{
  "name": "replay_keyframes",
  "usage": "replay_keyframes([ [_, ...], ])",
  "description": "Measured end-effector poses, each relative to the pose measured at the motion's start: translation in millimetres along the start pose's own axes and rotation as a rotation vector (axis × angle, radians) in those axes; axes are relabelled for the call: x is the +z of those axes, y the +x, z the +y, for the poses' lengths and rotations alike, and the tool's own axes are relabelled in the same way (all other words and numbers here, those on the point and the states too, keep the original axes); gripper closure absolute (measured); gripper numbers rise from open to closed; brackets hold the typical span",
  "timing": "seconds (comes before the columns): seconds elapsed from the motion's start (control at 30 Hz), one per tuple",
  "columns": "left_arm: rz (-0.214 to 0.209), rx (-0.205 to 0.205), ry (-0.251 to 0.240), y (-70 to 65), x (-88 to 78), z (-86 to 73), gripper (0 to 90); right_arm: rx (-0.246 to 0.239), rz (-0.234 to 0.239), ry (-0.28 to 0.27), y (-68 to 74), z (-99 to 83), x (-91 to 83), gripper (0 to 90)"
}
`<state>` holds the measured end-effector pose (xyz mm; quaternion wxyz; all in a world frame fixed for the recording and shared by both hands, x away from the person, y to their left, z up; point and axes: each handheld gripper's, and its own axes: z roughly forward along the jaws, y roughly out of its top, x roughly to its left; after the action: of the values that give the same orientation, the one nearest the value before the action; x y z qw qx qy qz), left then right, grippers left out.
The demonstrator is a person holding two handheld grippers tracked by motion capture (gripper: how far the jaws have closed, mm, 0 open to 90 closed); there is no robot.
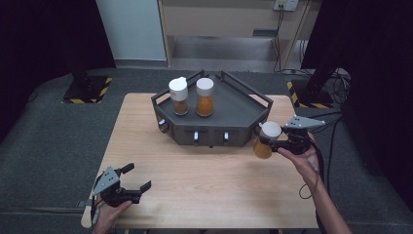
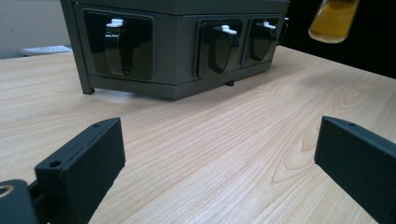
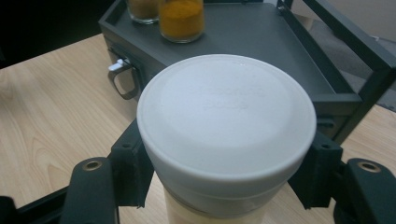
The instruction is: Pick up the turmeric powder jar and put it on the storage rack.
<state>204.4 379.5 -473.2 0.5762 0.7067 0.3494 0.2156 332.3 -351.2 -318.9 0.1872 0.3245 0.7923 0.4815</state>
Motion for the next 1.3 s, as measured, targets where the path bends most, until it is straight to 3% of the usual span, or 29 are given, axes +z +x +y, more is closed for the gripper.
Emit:
replay_keyframes([
  [0.2, -0.002, -0.004, -0.004, 0.6, -0.1, -0.5, 0.7, -0.038, 0.031, 0.024, 5.7, 20.4, 3.3, 33.6],
  [0.67, -0.002, -0.002, -0.002, 0.6, -0.2, -0.4, 0.7, -0.063, 0.087, 0.032, 9.0, 62.1, 16.7, 33.6],
  [1.3, -0.005, -0.005, -0.004, 1.2, -0.3, -0.7, 0.7, -0.055, 0.090, 0.032, 6.8, 117.7, 37.0, 33.5],
])
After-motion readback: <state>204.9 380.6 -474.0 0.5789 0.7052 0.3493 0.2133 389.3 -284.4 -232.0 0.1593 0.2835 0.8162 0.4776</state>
